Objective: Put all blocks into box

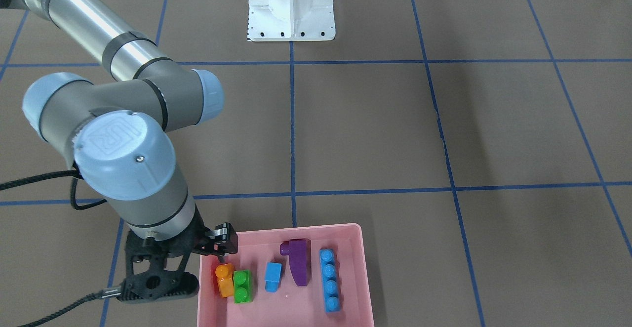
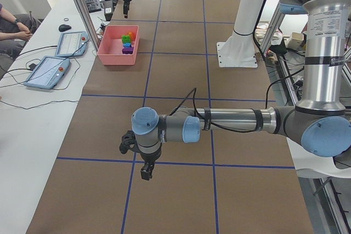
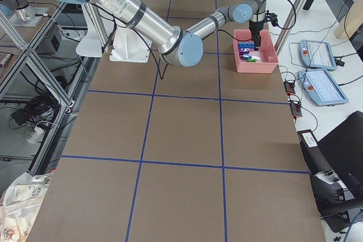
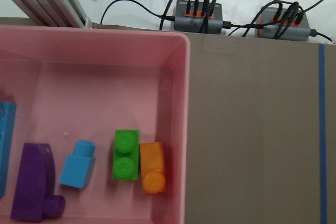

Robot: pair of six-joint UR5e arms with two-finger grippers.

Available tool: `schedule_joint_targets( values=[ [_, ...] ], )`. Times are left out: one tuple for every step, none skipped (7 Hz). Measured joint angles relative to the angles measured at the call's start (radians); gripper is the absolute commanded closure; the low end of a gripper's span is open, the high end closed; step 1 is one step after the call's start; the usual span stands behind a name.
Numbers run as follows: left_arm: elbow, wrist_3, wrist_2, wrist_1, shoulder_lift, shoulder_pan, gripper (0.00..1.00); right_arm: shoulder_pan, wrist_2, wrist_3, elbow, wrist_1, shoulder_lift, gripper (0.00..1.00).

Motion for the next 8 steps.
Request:
schedule_joint_targets(
  values=[
    [-0.036,-0.025,-0.020,0.006,0.018,-0.014,0.00,0.036,0.028,-0.084,0.083,-0.061,-0.062,0.00],
    [-0.073,-0.065,-0.023,0.013,0.037,-0.019,0.00,0.084,0.065,-0.184,0.163,-0.116,-0.136,0.00],
    [-0.096,-0.093,-0.017,0.016,0.051,-0.019,0.00,0.147,0.114,-0.303,0.243,-0.151,-0.235,0.00],
    [-0.105,-0.103,-0.013,0.016,0.059,-0.018,0.00,0.214,0.168,-0.425,0.314,-0.164,-0.349,0.00],
    [-0.109,-0.107,-0.013,0.016,0.063,-0.017,0.00,0.274,0.213,-0.517,0.388,-0.167,-0.473,0.00],
    [-0.109,-0.108,-0.015,0.015,0.065,-0.017,0.00,0.319,0.231,-0.560,0.477,-0.166,-0.603,0.00],
    [-0.109,-0.108,-0.017,0.014,0.066,-0.017,0.00,0.349,0.234,-0.575,0.563,-0.163,-0.725,0.00],
    [-0.109,-0.109,-0.018,0.013,0.067,-0.017,0.00,0.366,0.234,-0.581,0.628,-0.163,-0.845,0.00]
  ],
)
